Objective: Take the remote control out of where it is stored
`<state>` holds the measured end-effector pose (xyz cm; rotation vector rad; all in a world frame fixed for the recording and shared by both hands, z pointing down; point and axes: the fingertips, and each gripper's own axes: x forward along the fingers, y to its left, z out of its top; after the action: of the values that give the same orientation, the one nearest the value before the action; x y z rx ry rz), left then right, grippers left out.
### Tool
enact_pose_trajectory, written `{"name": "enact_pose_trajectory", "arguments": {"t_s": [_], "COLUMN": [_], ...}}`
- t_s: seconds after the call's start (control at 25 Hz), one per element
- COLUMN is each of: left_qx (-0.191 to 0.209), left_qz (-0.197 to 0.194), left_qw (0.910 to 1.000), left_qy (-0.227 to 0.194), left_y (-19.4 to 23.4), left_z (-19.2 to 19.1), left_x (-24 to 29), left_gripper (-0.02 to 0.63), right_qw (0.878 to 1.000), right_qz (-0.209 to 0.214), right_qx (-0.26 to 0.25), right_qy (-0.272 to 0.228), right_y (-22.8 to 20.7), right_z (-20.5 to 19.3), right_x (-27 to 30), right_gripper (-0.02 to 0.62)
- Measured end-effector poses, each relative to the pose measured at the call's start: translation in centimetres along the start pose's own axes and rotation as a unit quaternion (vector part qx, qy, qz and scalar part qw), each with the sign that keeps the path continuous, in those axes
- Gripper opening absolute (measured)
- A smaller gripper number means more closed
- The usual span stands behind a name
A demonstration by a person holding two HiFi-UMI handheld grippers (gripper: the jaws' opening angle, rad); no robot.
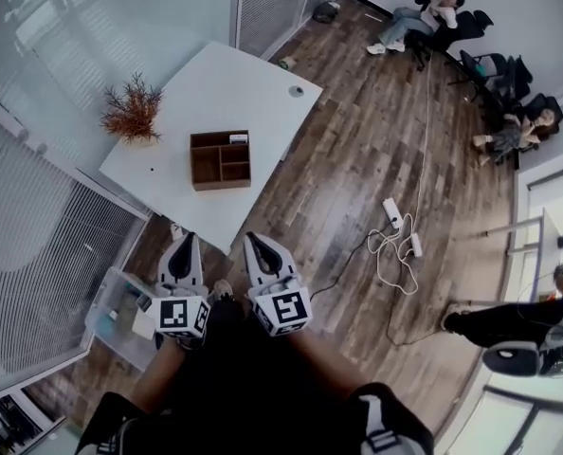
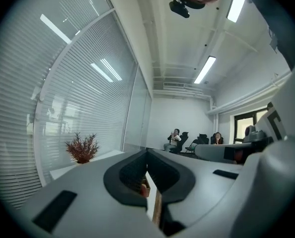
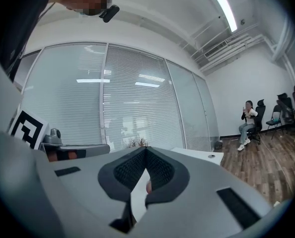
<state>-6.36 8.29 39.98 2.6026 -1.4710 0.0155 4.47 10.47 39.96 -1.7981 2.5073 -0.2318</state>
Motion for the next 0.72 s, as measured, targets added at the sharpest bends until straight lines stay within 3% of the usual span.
{"name": "enact_pose_trajectory", "arguments": {"t_s": [0.28, 0.72], "left_qx": [-0.006, -0.011], "left_qz": [-0.025, -0.027], "left_qw": [0.9997, 0.9996], "left_qy": [0.003, 0.0], "left_y": [2.6, 3.7], "left_z": [0.2, 0.4], "left_x": [1.4, 5.6], "left_gripper": [0.006, 0.006], "right_qw": [0.999, 0.999], "right_qz": [-0.039, -0.037], "right_qx": [0.001, -0.001], "right_qy": [0.012, 0.02], "right_y": [-0.1, -2.1], "right_z": [-0.5, -0.5], "right_x": [2.0, 5.9], "right_gripper": [0.002, 0.002]}}
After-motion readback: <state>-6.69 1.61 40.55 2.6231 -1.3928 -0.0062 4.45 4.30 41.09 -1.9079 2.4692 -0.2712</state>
